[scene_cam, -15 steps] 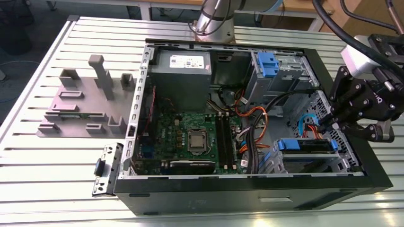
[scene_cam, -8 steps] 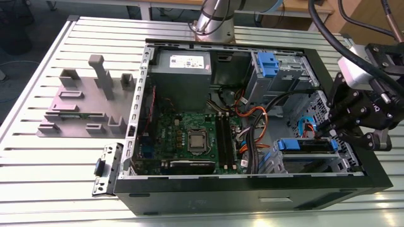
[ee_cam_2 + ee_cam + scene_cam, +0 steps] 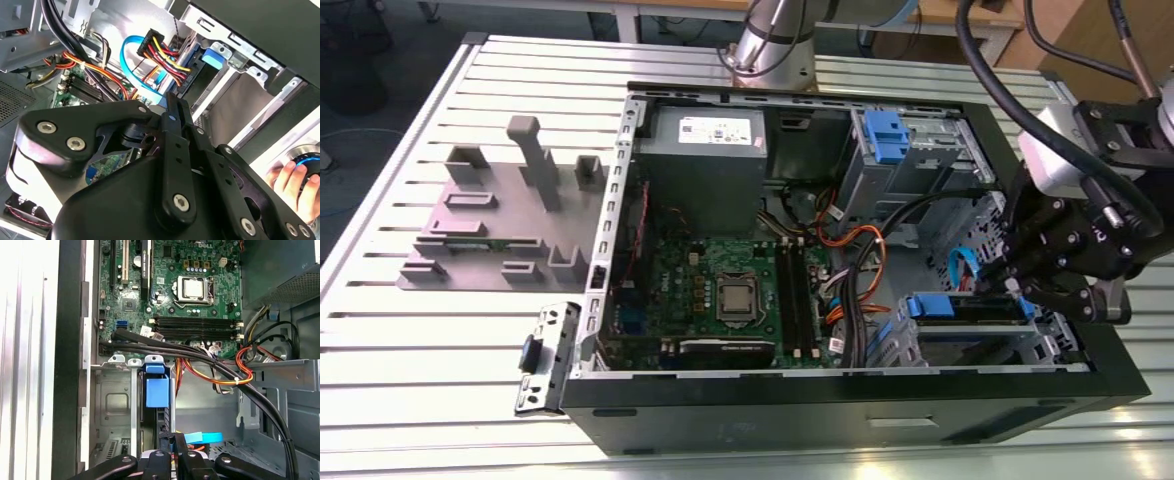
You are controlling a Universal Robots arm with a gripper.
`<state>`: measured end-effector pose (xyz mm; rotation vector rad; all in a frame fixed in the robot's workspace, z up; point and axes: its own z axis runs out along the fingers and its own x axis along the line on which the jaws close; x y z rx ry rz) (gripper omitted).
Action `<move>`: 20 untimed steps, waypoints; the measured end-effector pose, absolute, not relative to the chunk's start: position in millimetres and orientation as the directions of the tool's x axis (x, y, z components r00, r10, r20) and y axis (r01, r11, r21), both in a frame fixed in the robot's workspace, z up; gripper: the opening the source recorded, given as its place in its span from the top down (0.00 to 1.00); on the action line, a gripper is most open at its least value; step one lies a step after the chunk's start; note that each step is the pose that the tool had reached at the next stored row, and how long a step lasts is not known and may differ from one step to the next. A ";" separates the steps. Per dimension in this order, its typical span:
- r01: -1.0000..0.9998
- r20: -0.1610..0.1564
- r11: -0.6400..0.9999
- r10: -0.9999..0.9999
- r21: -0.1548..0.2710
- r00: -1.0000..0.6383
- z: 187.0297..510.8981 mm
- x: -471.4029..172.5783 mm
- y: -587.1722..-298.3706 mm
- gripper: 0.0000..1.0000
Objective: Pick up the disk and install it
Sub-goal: 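Insert the second disk wire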
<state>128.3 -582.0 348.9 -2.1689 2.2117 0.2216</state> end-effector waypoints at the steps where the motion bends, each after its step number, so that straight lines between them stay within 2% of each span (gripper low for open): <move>1: -0.997 -0.127 0.015 -0.992 0.077 -0.024 348.2 127.8 -582.0 0.84; 11: -0.997 -0.155 0.012 -0.988 0.077 -0.024 342.3 128.2 -582.2 0.84; 20: -0.997 -0.168 0.011 -0.985 0.077 -0.024 339.1 128.6 -588.5 0.84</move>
